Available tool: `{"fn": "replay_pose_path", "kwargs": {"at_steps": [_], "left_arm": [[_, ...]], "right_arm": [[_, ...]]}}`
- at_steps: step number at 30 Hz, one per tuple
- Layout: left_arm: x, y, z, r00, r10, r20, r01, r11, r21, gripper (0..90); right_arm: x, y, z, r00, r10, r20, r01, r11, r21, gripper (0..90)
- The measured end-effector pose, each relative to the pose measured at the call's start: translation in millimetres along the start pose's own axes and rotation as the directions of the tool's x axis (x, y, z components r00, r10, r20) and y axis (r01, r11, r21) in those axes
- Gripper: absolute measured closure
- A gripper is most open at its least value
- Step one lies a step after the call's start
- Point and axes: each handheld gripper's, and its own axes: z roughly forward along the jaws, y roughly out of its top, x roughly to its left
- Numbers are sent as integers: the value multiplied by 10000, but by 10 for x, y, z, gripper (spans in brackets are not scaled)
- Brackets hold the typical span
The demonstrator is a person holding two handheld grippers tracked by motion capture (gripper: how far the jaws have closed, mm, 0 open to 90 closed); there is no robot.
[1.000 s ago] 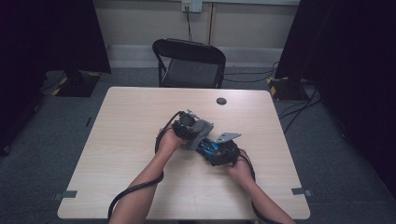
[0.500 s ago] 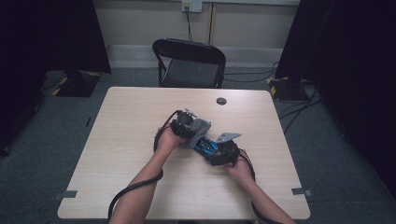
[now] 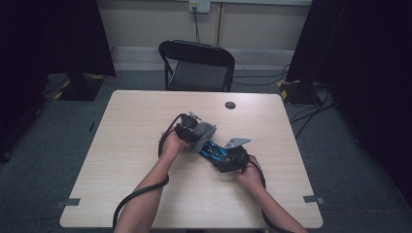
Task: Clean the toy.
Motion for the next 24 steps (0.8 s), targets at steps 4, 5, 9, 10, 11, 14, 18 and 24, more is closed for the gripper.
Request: {"fn": "replay_pose_path", "kwargs": {"at_steps": [4, 5, 9, 10, 11, 14, 18, 24], "left_arm": [[21, 6, -2, 9999, 62, -90, -62, 9999, 94, 778], [28, 4, 0, 9999, 59, -98, -59, 9999, 97, 778], [70, -9, 2, 9998, -185, 7, 185, 9998, 77, 778], [79, -12, 5, 9998, -188, -13, 188, 9998, 54, 778], [83, -13, 7, 9998, -197, -12, 197, 9998, 49, 778], [100, -9, 9, 9998, -186, -63, 187, 9998, 84, 778], [131, -17, 15, 9995, -216, -242, 218, 9997, 89, 778], [173, -26, 22, 9989, -348, -308, 353, 9993, 142, 778]], "right_arm": [[0, 0, 0, 10000, -1, -2, 1, 10000, 1, 241], [0, 0, 0, 10000, -1, -2, 1, 10000, 1, 241], [0, 0, 0, 10000, -3, 0, 3, 10000, 0, 241], [0, 0, 0, 10000, -3, 3, 3, 10000, 0, 241], [0, 0, 0, 10000, -2, 0, 2, 10000, -1, 241], [0, 0, 0, 10000, 10, -2, -9, 10000, 2, 241], [0, 0, 0, 10000, 5, -2, -5, 10000, 3, 241], [0, 0, 0, 10000, 9, -1, -9, 10000, 2, 240]]}}
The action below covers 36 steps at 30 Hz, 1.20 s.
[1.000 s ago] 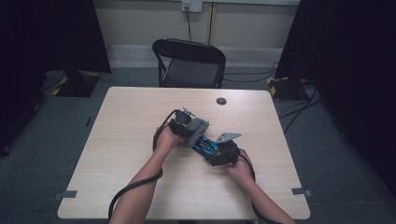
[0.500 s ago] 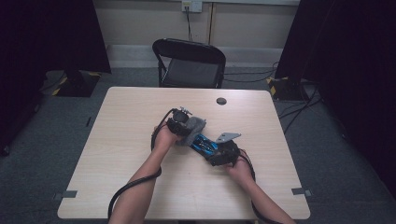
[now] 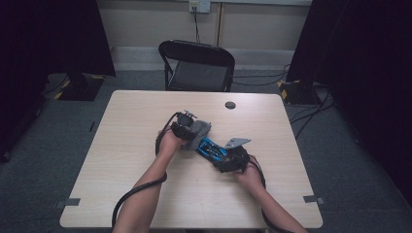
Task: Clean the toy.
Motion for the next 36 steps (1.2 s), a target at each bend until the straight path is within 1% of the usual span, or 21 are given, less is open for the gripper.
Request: {"fn": "replay_pose_path", "kwargs": {"at_steps": [2, 4, 8, 9, 12, 17, 20, 23, 29, 30, 31, 32, 36], "left_arm": [[19, -7, 8, 10000, -40, -31, 40, 10000, -23, 778], [41, -19, 12, 9998, -199, 18, 199, 9998, -59, 778], [72, -37, 17, 9997, -222, -118, 222, 9997, -66, 778], [76, -41, 22, 9995, -303, -105, 302, 9995, -67, 777], [107, -52, 41, 9990, -341, -280, 342, 9994, 15, 778], [130, -66, 59, 9983, -496, -293, 495, 9988, -33, 778], [145, -71, 64, 9984, -492, -279, 492, 9988, -23, 778], [159, -78, 73, 9981, -486, -369, 487, 9988, 32, 778], [201, -111, 100, 9975, -586, -404, 590, 9982, 77, 778], [202, -113, 100, 9972, -618, -411, 620, 9981, 26, 778], [201, -115, 99, 9971, -573, -499, 575, 9983, 10, 778], [202, -117, 95, 9973, -569, -471, 571, 9984, 22, 778], [230, -153, 55, 9974, -412, -593, 419, 9991, 95, 777]], "right_arm": [[0, 0, 0, 10000, 2, -2, -2, 10000, 3, 240], [0, 0, 0, 10000, 2, -1, -2, 10000, 0, 241], [0, 0, 0, 10000, 4, -1, -4, 10000, 1, 240], [0, 0, 0, 10000, 4, -2, -4, 10000, 1, 240], [0, 0, 0, 10000, 1, 1, -1, 10000, 1, 241], [0, 0, 0, 10000, 1, -4, -1, 10000, 2, 240], [0, 0, 0, 10000, -3, -1, 3, 10000, 0, 240], [-1, 0, 0, 10000, -8, 1, 8, 10000, -4, 240], [0, 0, 0, 10000, -5, 2, 5, 10000, -1, 240], [0, 0, 0, 10000, -5, 2, 5, 10000, -2, 241], [0, 0, 0, 10000, -2, 5, 2, 10000, -3, 240], [0, 0, 0, 10000, -2, 6, 2, 10000, -3, 241], [-1, 0, 0, 10000, 0, 0, 0, 10000, -3, 240]]}}
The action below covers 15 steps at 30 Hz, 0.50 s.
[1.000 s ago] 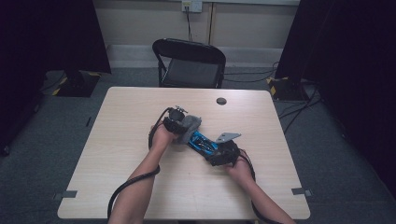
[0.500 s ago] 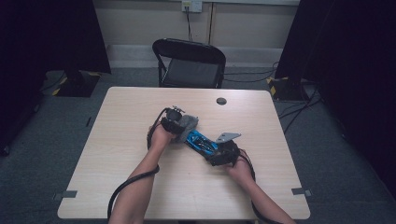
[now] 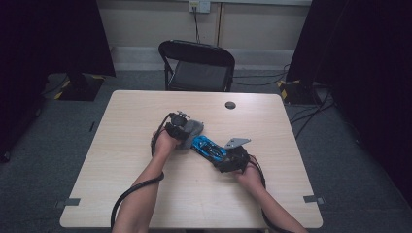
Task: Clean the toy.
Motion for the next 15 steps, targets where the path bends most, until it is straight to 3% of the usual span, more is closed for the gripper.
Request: {"fn": "replay_pose_path", "kwargs": {"at_steps": [8, 15], "left_arm": [[103, -115, -143, 9996, -252, -114, 250, 9995, -166, 777], [116, -289, -331, 9999, -122, 66, 124, 9994, -316, 776]], "right_arm": [[1, 0, -1, 10000, 15, 0, -15, 10000, 5, 239], [0, 0, -1, 10000, 7, -5, -6, 10000, 5, 238]]}}
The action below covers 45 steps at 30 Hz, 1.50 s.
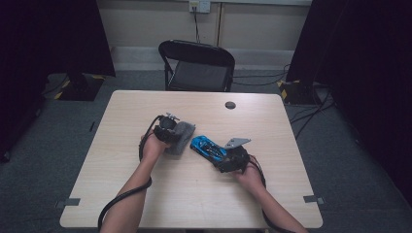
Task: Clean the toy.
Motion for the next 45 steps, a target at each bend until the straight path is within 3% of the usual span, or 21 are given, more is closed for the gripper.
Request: {"fn": "replay_pose_path", "kwargs": {"at_steps": [8, 14, 19, 24, 31, 39, 45], "left_arm": [[-40, -201, -134, 9996, 72, 275, -69, 9999, -116, 775], [-123, -230, -211, 9983, 498, 311, -493, 9987, -161, 775], [-156, -244, -237, 9978, 475, 461, -461, 9985, -300, 774], [-169, -284, -268, 9964, 612, 580, -598, 9979, -253, 773], [-235, -359, -354, 9939, 851, 695, -830, 9961, -313, 773], [-295, -505, -439, 9920, 978, 793, -957, 9950, -299, 773], [-338, -583, -536, 9886, 1175, 941, -1147, 9928, -354, 773]], "right_arm": [[3, -2, -2, 10000, 60, 65, -60, 10000, 30, 223], [-37, -17, -17, 9999, 152, -56, -152, 9998, 102, 156], [-54, 0, -57, 9998, 157, -134, -154, 9995, 279, 148], [-56, 82, -208, 9995, -96, -304, 100, 9999, 138, 140], [-116, 245, -328, 9944, 845, -640, -868, 9956, -344, 172], [-93, 426, -264, 9963, 708, -489, -730, 9964, -442, 259], [-66, 541, -92, 9980, 539, -319, -538, 9985, 15, 290]]}}
